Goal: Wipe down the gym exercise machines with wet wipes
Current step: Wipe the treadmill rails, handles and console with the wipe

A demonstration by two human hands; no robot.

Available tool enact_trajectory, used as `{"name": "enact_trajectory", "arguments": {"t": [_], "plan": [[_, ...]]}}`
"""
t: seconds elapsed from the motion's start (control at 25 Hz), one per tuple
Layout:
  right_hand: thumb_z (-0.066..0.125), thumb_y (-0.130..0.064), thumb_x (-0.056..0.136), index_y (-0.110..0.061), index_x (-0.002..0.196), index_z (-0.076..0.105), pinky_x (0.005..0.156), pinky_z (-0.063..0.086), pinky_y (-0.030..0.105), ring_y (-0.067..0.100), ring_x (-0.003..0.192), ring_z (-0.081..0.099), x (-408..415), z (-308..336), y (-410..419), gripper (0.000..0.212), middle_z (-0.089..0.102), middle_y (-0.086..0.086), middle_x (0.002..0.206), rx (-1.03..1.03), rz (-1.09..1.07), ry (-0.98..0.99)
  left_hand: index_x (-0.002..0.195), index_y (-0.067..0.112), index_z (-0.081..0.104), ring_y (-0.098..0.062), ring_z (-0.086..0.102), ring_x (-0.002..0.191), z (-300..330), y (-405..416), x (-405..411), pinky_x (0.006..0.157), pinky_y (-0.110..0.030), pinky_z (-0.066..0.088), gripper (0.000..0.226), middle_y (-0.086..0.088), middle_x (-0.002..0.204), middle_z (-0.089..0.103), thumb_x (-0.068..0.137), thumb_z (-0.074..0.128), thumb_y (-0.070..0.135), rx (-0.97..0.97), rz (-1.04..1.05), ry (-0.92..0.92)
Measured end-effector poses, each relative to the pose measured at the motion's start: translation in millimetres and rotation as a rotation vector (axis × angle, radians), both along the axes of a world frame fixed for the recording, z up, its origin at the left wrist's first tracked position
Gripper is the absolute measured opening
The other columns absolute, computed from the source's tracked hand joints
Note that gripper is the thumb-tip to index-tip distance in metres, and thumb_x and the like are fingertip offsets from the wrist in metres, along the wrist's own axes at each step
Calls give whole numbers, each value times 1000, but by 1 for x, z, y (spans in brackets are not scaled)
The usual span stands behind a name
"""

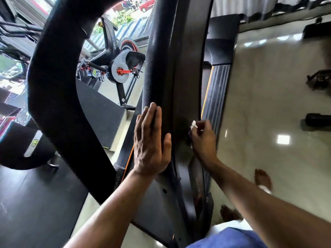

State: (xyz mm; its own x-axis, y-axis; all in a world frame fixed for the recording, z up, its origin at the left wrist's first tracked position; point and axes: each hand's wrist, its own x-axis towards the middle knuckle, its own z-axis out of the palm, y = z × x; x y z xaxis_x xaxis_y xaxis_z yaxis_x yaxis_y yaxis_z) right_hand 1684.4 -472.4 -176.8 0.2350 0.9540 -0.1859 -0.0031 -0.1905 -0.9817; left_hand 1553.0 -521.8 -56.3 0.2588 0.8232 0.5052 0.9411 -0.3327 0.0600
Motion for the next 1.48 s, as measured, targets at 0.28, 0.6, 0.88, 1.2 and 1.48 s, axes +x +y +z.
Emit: {"name": "enact_trajectory", "arguments": {"t": [0.28,0.6,0.88,1.2,1.48], "plan": [[66,-18,99,-12,101,63,75,53,34,19,84,63,16,82,18,7,62,6,96,435,107,53,160,4,30,-29,26,156,24,17,19,128,-41,23,68,-15,169,25,102,55,27,-59,131,25],[66,-23,99,-12,112,66,74,56,36,17,83,69,65,77,105,17,70,3,102,572,400,14,162,4,28,-24,24,158,35,36,57,125,-45,30,62,-13,170,26,107,45,28,-31,405,-42],[61,-5,95,-5,111,63,86,41,27,26,95,54,64,57,71,16,57,9,104,923,749,-167,158,1,36,-25,31,155,34,39,67,121,-48,36,54,-15,166,34,107,48,15,42,487,-29],[55,-8,99,-5,109,60,81,50,45,32,91,59,62,88,131,11,58,13,104,830,460,-95,157,2,39,-25,33,154,33,39,66,122,-49,36,53,-15,165,36,106,48,15,43,490,-37],[64,-9,98,-8,111,67,83,38,24,26,92,55,73,64,97,14,62,7,103,1002,860,-167,164,7,23,-21,17,160,37,42,77,131,-45,13,63,-8,172,20,107,47,17,-81,591,-34]]}}
